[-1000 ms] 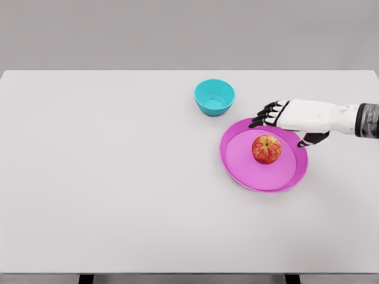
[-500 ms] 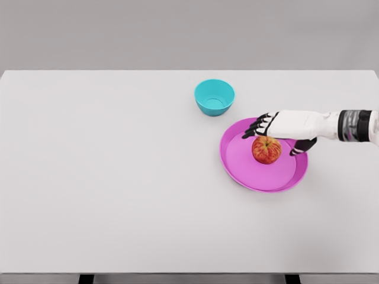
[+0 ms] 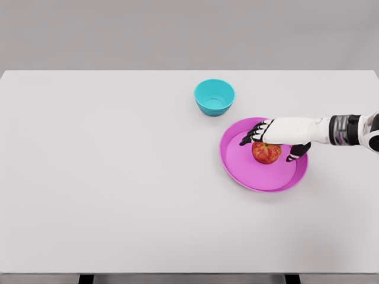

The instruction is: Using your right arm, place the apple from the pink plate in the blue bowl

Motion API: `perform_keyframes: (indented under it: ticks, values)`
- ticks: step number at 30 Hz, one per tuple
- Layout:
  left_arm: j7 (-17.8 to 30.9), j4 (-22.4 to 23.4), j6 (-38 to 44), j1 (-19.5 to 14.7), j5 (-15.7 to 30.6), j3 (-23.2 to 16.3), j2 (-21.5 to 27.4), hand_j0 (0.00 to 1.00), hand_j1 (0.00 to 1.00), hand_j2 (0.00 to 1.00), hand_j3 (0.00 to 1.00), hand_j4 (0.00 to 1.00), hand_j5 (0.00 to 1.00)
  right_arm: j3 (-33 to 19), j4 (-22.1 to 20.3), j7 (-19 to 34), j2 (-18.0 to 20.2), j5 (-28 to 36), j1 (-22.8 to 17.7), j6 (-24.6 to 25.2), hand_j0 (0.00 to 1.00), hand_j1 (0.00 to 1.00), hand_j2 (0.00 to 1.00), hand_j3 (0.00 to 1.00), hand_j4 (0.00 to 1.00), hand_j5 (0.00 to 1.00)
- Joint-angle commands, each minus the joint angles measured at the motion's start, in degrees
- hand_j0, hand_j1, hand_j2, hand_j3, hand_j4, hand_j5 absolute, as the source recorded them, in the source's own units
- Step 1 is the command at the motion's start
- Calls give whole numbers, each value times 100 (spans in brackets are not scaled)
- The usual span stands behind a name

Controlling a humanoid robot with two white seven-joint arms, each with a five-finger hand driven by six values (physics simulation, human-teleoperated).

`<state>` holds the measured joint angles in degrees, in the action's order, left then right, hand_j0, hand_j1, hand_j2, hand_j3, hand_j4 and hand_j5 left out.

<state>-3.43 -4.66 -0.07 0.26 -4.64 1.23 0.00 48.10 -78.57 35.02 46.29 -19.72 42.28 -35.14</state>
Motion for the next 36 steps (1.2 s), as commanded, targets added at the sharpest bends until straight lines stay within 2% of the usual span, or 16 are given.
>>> perform_keyframes:
  ticks: [1,6,9,21,28,32,36]
  values:
    - [0,0,-2,0,-2,0,0,100,100,100,100,100,100,15,44,-2,3,30,0,14,90,90,90,90,90,90]
    - [0,0,-1,0,-2,0,0,100,100,100,100,100,100,42,44,-2,3,30,0,14,54,54,54,54,54,54]
    - [0,0,-2,0,-2,0,0,100,100,100,100,100,100,42,44,-2,3,30,0,14,42,42,42,42,42,42]
    - [0,0,-2,0,-2,0,0,100,100,100,100,100,100,-46,62,-2,12,83,114,14,39,39,39,39,39,39]
    - [0,0,-2,0,-2,0,0,100,100,100,100,100,100,-284,88,-2,12,91,193,14,39,39,39,39,39,39]
    - [0,0,-2,0,-2,0,0,100,100,100,100,100,100,-362,299,-2,-120,91,334,14,39,39,39,39,39,39]
    - [0,0,-2,0,-2,0,0,100,100,100,100,100,100,-407,808,-2,-384,74,554,14,39,39,39,39,39,39]
